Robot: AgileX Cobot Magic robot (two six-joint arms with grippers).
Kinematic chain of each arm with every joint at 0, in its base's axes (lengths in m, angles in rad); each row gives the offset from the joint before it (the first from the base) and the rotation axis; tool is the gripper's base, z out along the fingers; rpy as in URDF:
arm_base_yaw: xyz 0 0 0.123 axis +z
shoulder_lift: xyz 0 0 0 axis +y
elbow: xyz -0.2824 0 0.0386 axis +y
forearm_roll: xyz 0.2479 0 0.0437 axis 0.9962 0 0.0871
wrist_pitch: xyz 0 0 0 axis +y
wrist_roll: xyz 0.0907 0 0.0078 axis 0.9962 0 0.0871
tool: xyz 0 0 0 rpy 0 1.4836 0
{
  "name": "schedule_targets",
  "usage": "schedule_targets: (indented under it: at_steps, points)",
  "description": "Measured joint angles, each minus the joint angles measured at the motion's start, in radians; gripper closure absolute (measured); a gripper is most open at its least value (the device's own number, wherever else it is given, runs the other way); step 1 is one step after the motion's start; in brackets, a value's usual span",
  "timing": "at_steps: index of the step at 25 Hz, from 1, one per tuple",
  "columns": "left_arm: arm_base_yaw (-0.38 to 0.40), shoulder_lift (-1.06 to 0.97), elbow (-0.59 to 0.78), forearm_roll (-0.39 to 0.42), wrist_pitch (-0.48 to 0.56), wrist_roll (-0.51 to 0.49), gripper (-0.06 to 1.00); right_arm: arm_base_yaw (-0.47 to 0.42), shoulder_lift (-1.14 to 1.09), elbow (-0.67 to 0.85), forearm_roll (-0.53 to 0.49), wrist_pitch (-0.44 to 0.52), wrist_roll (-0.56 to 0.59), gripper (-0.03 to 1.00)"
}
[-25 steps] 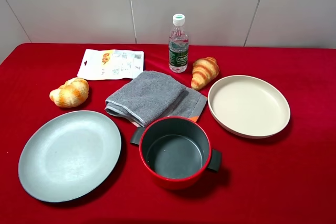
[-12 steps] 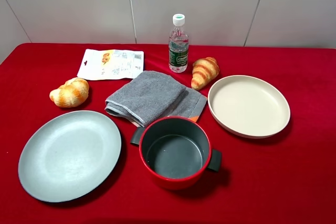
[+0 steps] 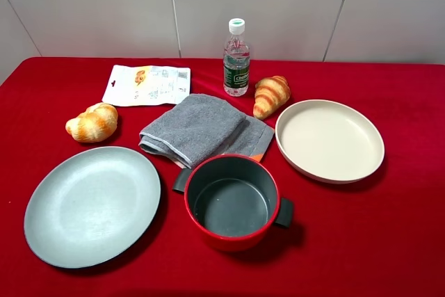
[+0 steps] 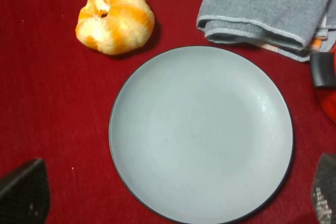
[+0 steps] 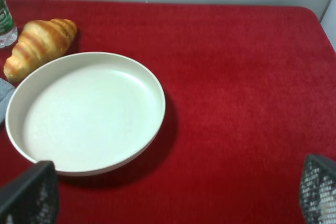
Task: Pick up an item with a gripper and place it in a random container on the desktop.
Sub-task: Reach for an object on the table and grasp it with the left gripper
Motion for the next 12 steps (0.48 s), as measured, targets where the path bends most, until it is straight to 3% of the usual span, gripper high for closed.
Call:
schedule_targets:
  at_steps: [12]
  points:
    - [0.000,0.359,-0.143,0.001,-0.016,0.018,-0.05,0.000,0.000,0.000,0.000,0.000,0.000,0.27]
